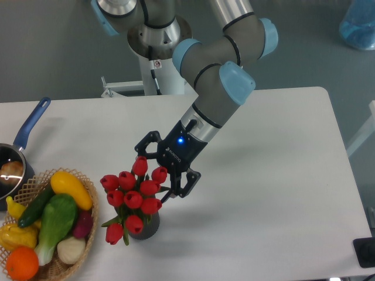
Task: Pick up the flowers from the vase
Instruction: 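Position the gripper fingers around the tulip stems and close them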
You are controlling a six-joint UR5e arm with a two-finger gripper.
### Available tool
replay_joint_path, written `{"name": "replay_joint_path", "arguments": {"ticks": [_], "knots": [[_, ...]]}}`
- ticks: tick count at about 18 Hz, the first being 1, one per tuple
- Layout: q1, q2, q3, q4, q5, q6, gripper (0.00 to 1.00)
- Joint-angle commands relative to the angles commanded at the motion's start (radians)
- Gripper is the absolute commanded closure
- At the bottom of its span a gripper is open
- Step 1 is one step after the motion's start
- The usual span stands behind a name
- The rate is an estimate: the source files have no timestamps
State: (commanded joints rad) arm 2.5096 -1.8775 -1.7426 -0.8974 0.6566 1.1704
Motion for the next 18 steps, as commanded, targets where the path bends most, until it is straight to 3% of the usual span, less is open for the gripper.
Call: {"name": "replay_joint_path", "arguments": {"ticks": [18], "knots": [[0.006,-0.038,-0.017,0.005,-0.177,0.008,0.0]]}}
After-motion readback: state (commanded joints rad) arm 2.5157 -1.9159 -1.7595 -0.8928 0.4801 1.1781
